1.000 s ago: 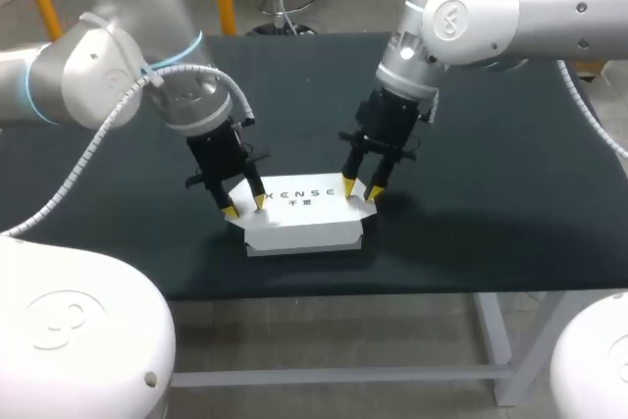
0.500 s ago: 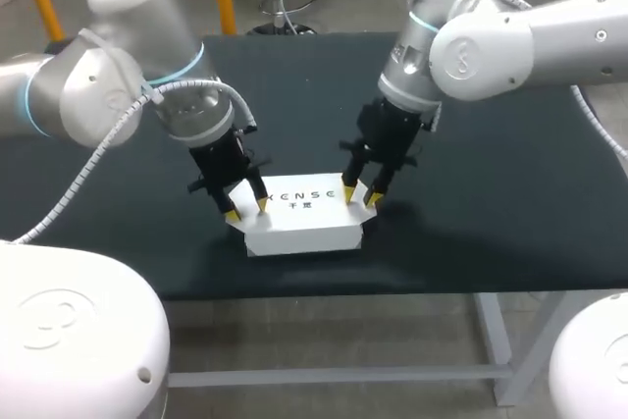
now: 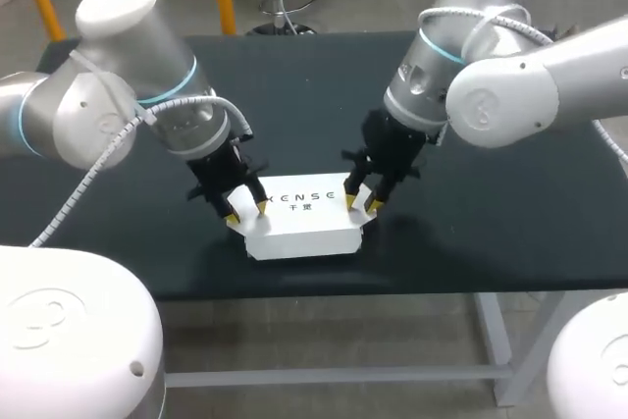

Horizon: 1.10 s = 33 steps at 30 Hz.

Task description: Assemble the packaging by folding the flat box into shape, placing the metal phone stand inside, and closing the box properly

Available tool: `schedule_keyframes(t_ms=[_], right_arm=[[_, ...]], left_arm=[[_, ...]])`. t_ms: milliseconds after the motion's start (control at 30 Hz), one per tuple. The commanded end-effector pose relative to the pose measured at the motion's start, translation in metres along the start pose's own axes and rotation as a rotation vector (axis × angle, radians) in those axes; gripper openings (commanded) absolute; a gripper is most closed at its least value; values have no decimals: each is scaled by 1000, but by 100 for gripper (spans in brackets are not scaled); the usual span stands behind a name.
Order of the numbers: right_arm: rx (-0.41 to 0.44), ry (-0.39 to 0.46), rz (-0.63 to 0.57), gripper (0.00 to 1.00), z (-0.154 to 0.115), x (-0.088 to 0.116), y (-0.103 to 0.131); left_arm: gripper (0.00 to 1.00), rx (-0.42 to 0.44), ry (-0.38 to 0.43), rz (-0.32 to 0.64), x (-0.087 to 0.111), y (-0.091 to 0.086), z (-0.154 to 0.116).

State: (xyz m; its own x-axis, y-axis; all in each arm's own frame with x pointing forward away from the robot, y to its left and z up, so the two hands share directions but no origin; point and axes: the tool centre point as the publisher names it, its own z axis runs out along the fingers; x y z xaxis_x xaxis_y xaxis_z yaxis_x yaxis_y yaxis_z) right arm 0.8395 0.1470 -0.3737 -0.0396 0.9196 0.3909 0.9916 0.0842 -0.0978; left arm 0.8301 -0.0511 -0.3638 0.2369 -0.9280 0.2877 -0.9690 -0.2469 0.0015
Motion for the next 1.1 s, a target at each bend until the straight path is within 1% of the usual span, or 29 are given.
schedule_keyframes(t_ms=[33, 167, 500, 700, 833, 1100], right_arm=[[-69, 3, 5, 40, 3, -1, -5], [-93, 3, 18, 38, 6, -1, -5], [-131, 15, 51, 39, 14, -5, -6], [-151, 43, 68, 39, 14, -9, -6], [-161, 60, 70, 40, 15, -9, -5], [-174, 108, 83, 39, 14, -8, -4]], left_arm=[[50, 28, 20, 9, -6, 7, 3], [49, 46, 33, 27, -6, 7, 6], [49, 65, 56, 46, -6, 5, 11], [50, 75, 56, 54, -6, 5, 14], [52, 86, 76, 69, -6, 5, 15], [48, 93, 119, 86, -7, 5, 18]])
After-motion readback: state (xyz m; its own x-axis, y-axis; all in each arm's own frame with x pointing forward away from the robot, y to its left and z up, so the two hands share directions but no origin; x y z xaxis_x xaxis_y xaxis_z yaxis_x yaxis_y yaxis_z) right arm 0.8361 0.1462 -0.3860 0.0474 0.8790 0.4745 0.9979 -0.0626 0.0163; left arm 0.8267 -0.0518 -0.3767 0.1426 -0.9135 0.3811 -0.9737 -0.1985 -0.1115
